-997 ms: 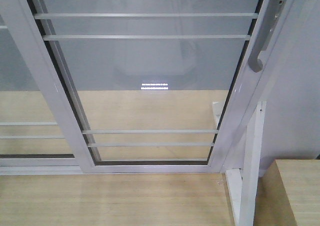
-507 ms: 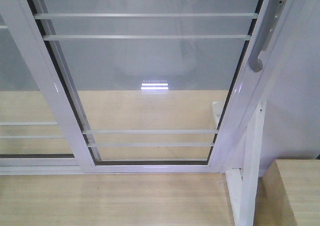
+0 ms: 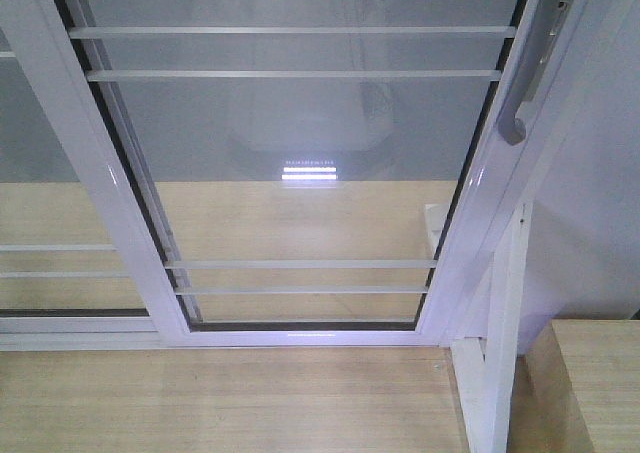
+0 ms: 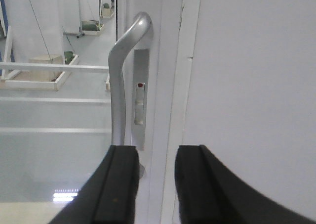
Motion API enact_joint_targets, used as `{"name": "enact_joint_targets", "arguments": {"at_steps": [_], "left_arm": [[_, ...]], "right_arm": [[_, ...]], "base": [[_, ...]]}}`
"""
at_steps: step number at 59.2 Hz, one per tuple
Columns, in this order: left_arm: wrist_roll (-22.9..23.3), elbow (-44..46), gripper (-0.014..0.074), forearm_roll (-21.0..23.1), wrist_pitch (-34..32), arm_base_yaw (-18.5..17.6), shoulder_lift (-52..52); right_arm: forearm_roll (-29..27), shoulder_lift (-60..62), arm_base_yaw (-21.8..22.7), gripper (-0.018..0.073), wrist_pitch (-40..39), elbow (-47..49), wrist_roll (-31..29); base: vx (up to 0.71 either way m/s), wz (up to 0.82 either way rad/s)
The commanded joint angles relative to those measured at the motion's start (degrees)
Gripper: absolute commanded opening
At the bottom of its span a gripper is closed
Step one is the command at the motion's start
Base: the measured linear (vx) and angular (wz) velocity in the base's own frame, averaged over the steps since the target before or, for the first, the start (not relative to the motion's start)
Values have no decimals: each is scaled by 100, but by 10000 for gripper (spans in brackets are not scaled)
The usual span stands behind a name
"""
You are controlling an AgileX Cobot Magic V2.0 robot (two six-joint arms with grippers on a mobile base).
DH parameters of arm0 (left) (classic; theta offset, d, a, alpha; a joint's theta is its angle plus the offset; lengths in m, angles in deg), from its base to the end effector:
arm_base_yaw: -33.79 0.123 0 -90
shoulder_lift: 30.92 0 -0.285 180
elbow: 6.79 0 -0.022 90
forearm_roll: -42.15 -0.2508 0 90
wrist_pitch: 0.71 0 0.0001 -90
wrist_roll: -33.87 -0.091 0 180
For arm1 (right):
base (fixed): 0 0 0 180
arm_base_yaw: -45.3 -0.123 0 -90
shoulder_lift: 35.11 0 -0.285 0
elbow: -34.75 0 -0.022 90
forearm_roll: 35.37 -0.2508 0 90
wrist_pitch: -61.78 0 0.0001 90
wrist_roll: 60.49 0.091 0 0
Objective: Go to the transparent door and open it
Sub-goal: 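Move the right gripper to the grey curved handle and close on it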
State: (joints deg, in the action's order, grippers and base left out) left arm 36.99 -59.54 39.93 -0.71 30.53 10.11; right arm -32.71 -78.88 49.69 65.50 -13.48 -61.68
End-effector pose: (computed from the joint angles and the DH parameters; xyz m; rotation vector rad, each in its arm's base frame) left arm 0.1273 -0.0072 0.3094 0.0337 1.6367 -0.0556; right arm 0.1357 -0.0107 0.3242 0.0102 1.6717 -0.1111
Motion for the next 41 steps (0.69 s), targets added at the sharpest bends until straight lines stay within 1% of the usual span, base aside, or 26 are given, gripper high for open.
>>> {"name": "enact_joint_targets", "arguments": {"at_steps": [1, 5, 11, 15, 16, 19, 24, 28, 35, 41], "left_arm": [[33, 190, 179, 27, -289, -1, 159], [33, 190, 221, 27, -295, -1, 278], [33, 190, 296, 27, -381, -1, 442], [33, 190, 354, 27, -412, -6, 545], [33, 190, 371, 27, -425, -6, 574], [33, 190, 400, 27, -430, -6, 637], [47, 190, 443, 32, -430, -6, 764], [47, 190, 460, 32, -430, -6, 853], [51, 190, 461, 32, -430, -6, 965], [51, 190, 461, 32, -430, -6, 1014]], "right_arm": [[31, -306, 3, 426, -372, 183, -15], [31, -561, 3, 465, -455, 183, -15], [31, -934, 3, 492, -751, 183, -15], [75, -1243, 3, 491, -1143, 183, -38], [75, -1394, 3, 491, -1363, 183, -66], [87, -1637, 3, 491, -1663, 183, -72], [92, -2145, 3, 491, -2417, 183, -40], [105, -2554, 3, 491, -2849, 191, -32], [340, -3141, 3, 491, -3122, 318, 21], [756, -3566, 3, 491, -3269, 492, 414]], "base": [[0, 0], [0, 0], [0, 0], [0, 0], [0, 0], [0, 0], [0, 0], [0, 0], [0, 0], [0, 0]]}}
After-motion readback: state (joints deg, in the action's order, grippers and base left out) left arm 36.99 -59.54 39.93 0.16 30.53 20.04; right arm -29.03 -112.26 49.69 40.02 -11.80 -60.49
